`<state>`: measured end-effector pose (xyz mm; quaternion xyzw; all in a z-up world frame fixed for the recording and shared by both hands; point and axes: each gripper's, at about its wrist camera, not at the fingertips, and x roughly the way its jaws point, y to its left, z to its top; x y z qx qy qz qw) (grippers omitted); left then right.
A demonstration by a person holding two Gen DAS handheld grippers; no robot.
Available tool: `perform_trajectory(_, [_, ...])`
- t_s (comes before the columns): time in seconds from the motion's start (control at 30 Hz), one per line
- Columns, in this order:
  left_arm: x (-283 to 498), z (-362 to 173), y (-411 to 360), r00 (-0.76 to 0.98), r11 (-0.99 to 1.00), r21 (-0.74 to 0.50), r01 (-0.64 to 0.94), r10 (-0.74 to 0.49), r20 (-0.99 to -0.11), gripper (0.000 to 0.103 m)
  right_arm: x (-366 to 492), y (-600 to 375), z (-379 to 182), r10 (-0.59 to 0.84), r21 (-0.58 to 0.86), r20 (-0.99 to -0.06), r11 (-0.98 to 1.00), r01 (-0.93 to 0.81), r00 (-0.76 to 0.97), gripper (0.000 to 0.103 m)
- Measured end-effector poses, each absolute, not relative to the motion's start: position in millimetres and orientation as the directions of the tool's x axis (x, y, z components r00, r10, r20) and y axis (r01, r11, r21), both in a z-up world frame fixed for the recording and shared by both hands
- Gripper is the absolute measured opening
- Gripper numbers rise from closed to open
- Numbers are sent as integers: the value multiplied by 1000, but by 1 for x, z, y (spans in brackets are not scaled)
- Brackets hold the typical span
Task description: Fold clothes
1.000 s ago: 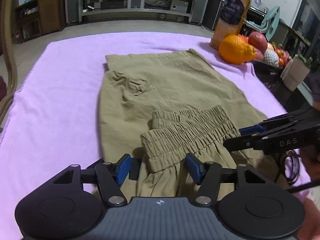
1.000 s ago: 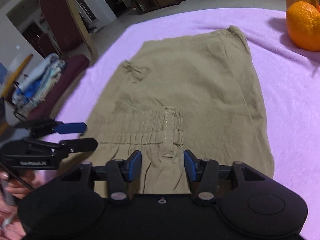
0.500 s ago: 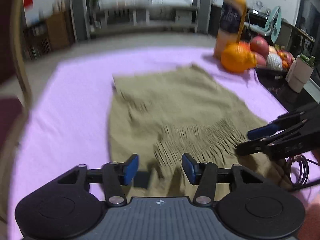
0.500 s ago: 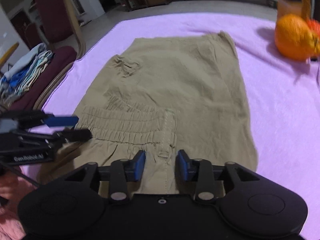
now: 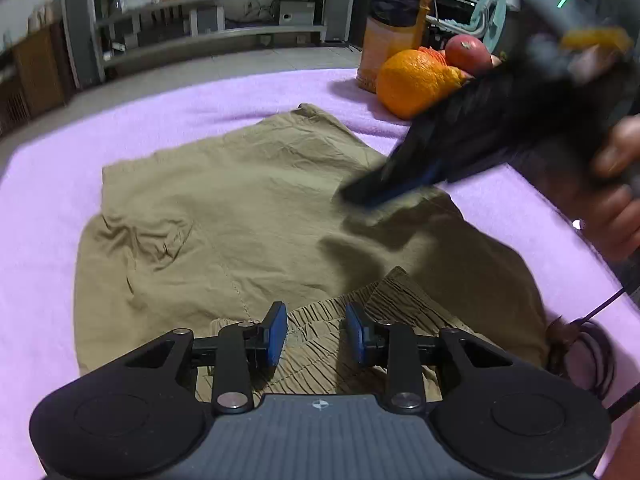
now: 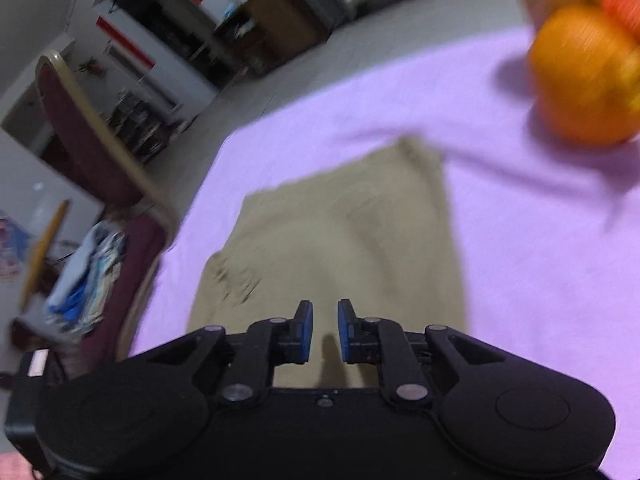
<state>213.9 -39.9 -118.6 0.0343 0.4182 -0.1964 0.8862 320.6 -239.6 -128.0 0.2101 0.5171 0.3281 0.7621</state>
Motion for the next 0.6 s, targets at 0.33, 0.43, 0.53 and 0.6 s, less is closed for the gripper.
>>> perform_trajectory(0.33, [209,-124,-38,608,922,-112,370,-332,-722,32,397,-255,-158,548,652,-619,758,-22,562,0])
perform_trajectory(0.43, [209,-123,-38,607,922,-108,371,-329,-724,32,394,-261,-129,393,561,-620,827,34,679,10])
perform_trajectory(0.53, [209,-122,-39,603,923,-100,372,-322,-730,34,370,-264,-90,408,512,-629,858,-42,662,12])
perform_trajectory(0.6, [211,-119,-39,593,929,-100,357,-308,-744,36,345,-267,-65,446,492,-637,863,-113,629,12])
